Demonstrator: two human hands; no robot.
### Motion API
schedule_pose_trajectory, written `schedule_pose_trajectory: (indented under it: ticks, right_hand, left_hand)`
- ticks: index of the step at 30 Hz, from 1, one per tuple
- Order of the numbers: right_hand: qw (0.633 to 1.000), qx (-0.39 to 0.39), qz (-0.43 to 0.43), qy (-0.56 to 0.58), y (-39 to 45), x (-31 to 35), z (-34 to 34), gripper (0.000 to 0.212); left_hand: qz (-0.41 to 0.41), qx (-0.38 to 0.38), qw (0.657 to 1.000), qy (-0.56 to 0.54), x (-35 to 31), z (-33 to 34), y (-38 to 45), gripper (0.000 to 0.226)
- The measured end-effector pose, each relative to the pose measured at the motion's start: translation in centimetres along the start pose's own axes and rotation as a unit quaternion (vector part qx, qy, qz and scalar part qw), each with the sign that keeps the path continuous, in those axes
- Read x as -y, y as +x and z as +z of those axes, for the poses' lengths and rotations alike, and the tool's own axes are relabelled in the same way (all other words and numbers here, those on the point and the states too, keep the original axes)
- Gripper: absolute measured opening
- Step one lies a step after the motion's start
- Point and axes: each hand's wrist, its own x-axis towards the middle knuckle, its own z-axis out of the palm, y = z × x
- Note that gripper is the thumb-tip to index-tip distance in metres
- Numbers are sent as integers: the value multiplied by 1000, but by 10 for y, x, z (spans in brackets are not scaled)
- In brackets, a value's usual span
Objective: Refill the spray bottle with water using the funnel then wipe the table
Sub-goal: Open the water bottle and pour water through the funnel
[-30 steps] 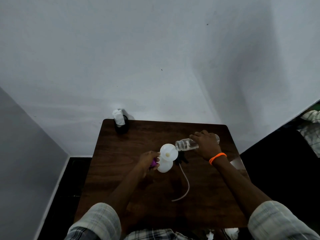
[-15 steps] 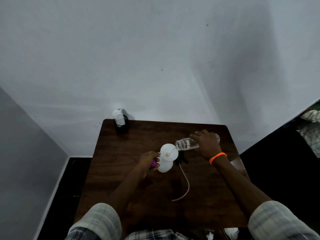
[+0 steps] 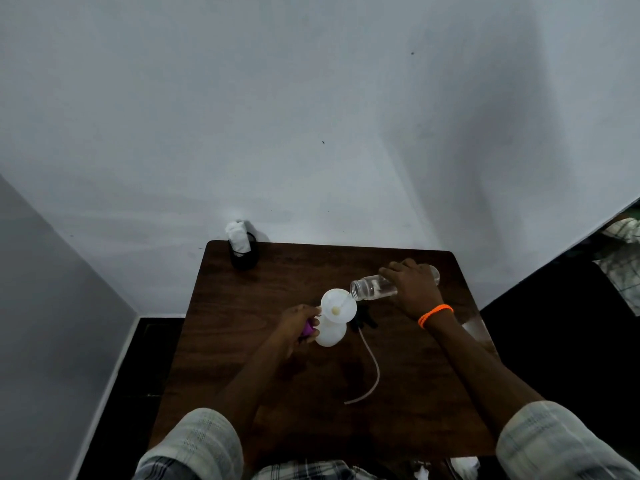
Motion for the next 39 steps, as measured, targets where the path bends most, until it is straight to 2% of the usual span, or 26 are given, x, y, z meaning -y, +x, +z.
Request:
schedule_pose_trajectory:
  ticks: [29,39]
  right_hand:
    - [1000,-3,-11,9,3,-3,-1,57]
    - [1000,-14,-19,14,6,-2,2,55]
  left_hand:
    - [-16,-6,1000,1,2,-4,3,22]
    - [-17,-11,1000,7,3,-4,1,16]
